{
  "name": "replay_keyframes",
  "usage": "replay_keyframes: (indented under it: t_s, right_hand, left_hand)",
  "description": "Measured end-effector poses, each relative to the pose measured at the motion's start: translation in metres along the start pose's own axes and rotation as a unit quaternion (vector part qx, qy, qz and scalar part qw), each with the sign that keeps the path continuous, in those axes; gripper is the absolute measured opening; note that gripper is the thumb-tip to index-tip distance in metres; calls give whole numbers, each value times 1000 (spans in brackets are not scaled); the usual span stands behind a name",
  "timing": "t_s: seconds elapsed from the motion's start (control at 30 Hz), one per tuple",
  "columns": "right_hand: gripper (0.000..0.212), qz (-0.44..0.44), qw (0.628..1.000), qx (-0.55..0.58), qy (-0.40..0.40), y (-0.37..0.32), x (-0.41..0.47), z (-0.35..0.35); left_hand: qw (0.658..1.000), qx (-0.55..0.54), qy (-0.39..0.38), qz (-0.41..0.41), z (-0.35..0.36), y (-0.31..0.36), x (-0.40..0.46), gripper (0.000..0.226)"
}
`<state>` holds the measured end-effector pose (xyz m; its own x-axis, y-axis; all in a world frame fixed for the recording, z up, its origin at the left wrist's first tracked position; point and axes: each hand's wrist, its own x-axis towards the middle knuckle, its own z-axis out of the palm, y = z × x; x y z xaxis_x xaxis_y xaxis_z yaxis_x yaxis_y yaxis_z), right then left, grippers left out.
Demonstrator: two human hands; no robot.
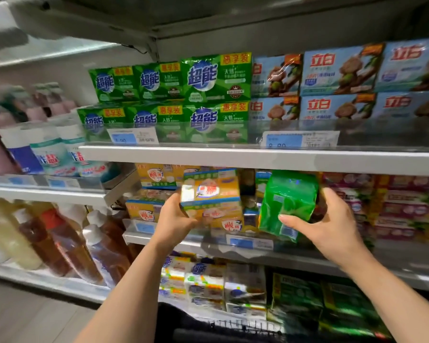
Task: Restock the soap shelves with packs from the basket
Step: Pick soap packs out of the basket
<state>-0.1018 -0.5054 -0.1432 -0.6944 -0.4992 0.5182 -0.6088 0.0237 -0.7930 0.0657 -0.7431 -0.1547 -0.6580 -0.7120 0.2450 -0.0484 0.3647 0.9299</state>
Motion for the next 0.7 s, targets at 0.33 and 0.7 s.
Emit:
replay_keyframes:
  t_s: [0.33, 0.7]
  right_hand:
    - [46, 1, 1000, 5, 3, 1, -6, -2]
    - [48, -6, 1000, -15, 23, -2, -9, -19]
  left_hand:
    - [995, 89, -25, 34, 20, 8, -11, 64]
    - [997, -6, 64, 33, 23, 17, -10, 66]
